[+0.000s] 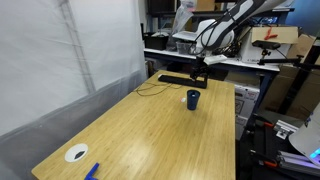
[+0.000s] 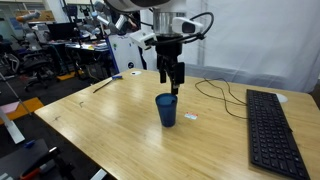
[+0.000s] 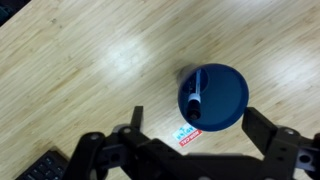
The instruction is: Move the cup to the left
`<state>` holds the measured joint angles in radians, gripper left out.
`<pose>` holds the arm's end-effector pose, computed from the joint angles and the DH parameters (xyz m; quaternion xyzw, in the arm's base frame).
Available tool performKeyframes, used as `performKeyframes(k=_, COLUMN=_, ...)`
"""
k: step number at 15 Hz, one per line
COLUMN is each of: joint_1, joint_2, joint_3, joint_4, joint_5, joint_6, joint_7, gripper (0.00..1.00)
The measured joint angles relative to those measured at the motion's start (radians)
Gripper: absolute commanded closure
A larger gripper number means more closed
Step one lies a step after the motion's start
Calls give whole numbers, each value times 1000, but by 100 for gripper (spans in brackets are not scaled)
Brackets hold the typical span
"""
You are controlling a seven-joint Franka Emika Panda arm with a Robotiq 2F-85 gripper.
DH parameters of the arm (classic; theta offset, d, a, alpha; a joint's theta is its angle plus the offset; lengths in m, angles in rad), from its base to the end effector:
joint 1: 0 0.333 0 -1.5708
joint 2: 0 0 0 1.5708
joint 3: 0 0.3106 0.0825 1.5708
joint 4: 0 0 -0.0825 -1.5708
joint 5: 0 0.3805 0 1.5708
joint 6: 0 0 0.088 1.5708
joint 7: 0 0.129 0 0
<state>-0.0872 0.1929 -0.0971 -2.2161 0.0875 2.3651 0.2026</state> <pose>0.5300 -0.0967 0.2621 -0.9744 0.2226 0.0214 0.0205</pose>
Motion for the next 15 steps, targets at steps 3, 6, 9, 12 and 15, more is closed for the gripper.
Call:
performKeyframes(k=3, joint_1=-3, joint_2=33, joint_3=-3, joint_4=12, joint_5=20, joint_6=4, joint_7=0, gripper=0)
performKeyframes(k=6, joint_1=-4, joint_2=58, joint_3=-5, joint_4=19, joint_5=33, joint_6=15, joint_7=0, gripper=0)
performKeyframes(k=9, joint_1=-7, joint_2=88, joint_3=-9, joint_4=29, joint_5=45, joint_6=34, joint_7=0, gripper=0)
performKeyframes(k=12, joint_1=-11, joint_2=119, joint_3=-11, joint_4=43, joint_5=55, joint_6=44, joint_7=-1, gripper=0)
performKeyframes(k=15, joint_1=-9, joint_2=140, joint_3=-8, joint_4=49, joint_5=57, joint_6=48, joint_7=-1, gripper=0)
